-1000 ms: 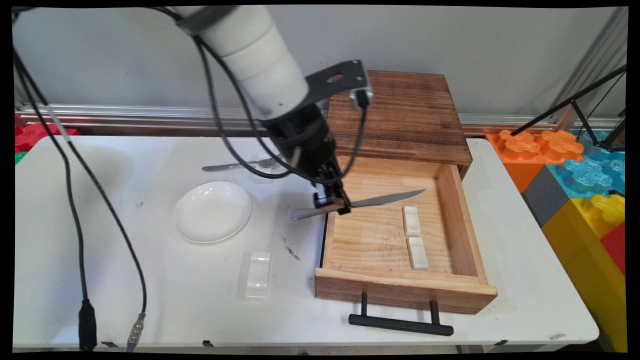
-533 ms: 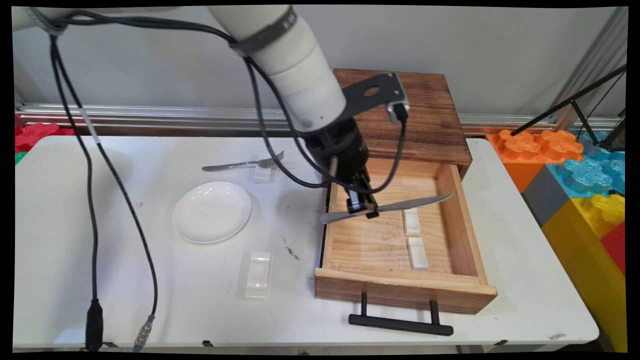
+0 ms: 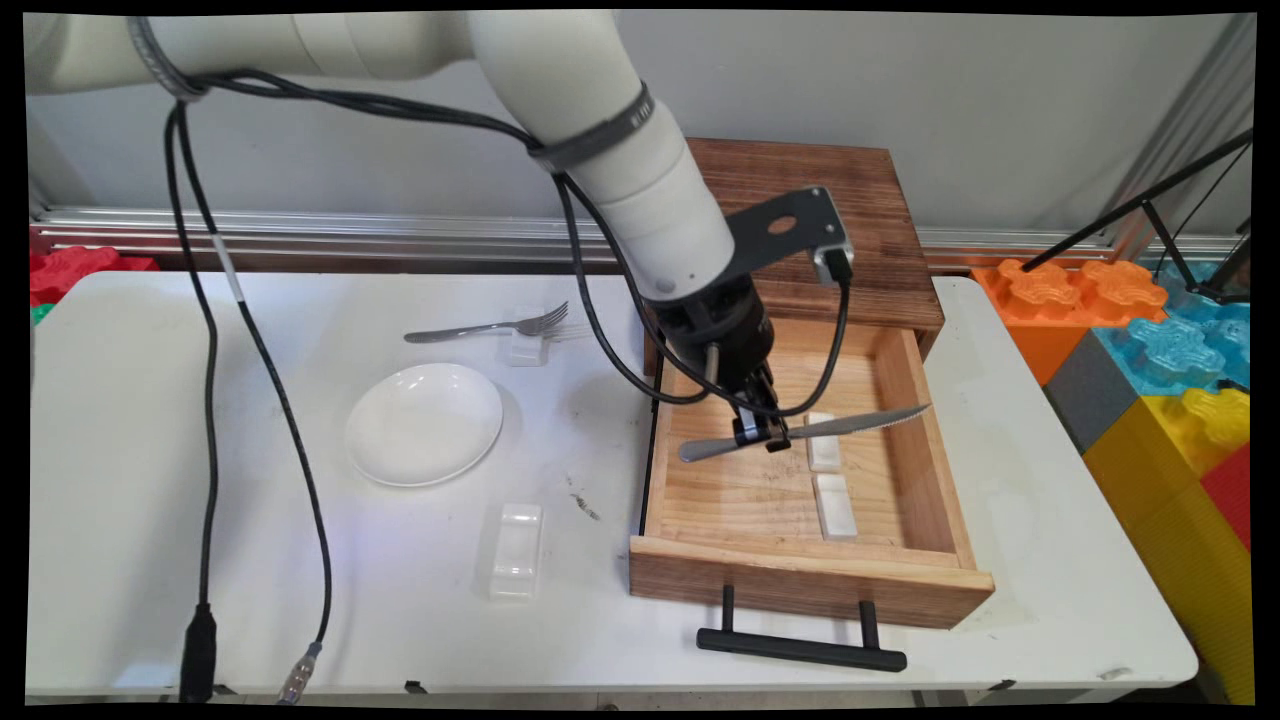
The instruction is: Place the picked object into the drawer
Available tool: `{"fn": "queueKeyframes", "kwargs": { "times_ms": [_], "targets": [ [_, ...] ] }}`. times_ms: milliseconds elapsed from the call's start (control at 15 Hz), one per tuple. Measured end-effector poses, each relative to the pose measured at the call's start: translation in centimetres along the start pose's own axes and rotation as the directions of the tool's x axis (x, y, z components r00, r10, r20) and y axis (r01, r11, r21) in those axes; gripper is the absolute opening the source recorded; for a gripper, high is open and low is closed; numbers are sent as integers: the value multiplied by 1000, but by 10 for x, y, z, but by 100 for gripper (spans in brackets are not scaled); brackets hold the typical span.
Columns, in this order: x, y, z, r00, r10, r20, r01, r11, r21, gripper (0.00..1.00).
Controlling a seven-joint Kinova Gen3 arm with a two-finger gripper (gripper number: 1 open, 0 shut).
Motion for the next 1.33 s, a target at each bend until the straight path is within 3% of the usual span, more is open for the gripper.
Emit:
{"fn": "queueKeyframes", "kwargs": {
  "times_ms": [667, 1333],
  "targets": [
    [-12, -6, 50, 1000, 9, -22, -9, 1000, -2, 0],
    [-32, -6, 78, 1000, 12, -16, -12, 1000, -11, 0]
  ]
}}
